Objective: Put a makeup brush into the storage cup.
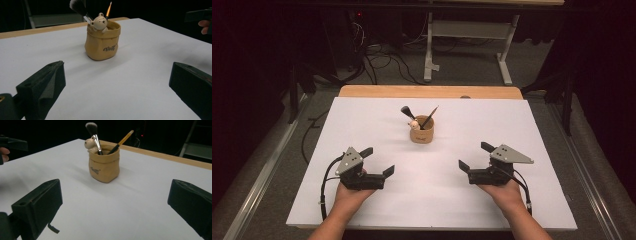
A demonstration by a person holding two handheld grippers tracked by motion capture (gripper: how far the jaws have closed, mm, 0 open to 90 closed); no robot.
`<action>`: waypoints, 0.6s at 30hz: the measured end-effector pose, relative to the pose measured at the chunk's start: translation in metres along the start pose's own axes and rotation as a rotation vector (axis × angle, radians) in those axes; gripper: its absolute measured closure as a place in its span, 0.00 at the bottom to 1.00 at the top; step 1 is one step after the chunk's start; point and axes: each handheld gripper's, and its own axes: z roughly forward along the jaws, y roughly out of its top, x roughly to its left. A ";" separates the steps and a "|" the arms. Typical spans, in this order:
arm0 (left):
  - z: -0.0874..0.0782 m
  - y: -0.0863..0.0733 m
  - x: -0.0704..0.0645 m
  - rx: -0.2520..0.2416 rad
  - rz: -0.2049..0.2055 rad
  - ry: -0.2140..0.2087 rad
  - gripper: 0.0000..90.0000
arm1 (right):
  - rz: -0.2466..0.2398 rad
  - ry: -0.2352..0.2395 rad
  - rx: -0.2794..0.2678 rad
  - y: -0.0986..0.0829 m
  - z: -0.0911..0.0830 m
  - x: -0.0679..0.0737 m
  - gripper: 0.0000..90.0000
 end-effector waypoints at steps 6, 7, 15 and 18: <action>0.000 0.000 -0.003 0.008 0.003 0.000 0.02 | 0.002 -0.038 -0.010 -0.010 -0.017 -0.009 0.01; 0.000 0.000 -0.004 0.008 0.006 0.003 0.02 | -0.008 -0.043 -0.006 -0.012 -0.019 -0.009 0.01; 0.001 0.000 -0.014 0.019 0.039 -0.010 0.02 | -0.073 -0.048 0.004 -0.020 -0.018 0.007 0.01; 0.004 -0.001 -0.014 0.029 0.039 -0.015 0.02 | -0.084 -0.044 -0.007 -0.018 -0.019 0.011 0.01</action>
